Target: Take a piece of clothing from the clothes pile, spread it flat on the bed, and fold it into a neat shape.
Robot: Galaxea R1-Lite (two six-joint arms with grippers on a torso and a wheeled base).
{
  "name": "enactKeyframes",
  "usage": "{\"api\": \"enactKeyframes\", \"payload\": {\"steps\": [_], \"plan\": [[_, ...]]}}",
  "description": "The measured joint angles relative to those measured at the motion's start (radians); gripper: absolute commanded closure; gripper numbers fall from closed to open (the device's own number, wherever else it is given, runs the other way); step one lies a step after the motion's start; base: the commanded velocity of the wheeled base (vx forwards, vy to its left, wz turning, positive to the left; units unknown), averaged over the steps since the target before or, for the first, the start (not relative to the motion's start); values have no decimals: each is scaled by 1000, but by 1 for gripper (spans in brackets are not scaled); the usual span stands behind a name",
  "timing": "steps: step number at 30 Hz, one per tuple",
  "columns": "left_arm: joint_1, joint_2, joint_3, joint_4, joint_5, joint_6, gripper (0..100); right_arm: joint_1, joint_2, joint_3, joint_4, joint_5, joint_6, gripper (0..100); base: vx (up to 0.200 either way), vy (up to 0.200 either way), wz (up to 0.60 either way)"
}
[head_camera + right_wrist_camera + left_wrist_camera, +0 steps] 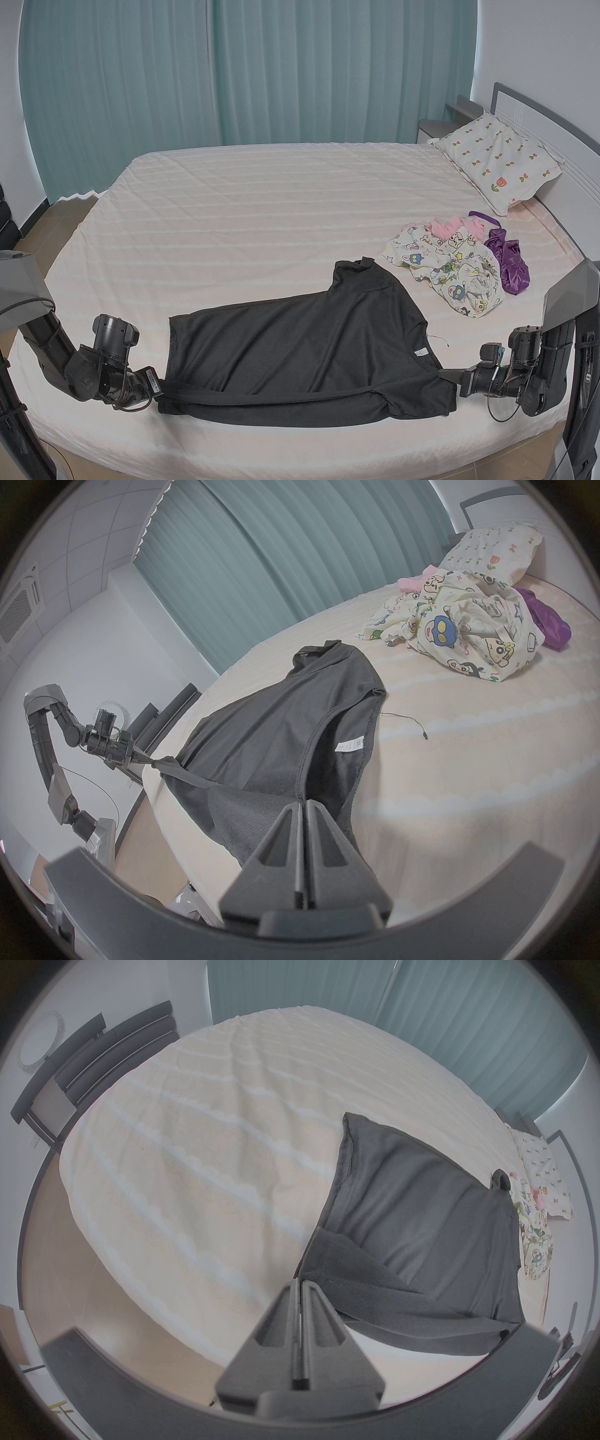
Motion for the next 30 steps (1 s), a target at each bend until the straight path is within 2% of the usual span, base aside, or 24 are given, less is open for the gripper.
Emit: {"api": "enactKeyframes", "payload": {"steps": [7,8,21,24,30], "plan": [[-10,1,20,-8,-2,0,100,-2,27,-20,0,-1,2,100,0,0,0],[-10,2,20,-7,-2,0,100,-2,34,-27,0,-2,4,0,0,0,0],[-14,16,12,-34,-16,0,100,-10,111,-105,0,8,69,0,0,0,0],[-14,20,13,-37,-16,0,100,-13,110,-102,0,36,64,0,0,0,0],[-14,24,13,-37,-15,0,100,-17,93,-97,0,43,45,0,0,0,0]]}}
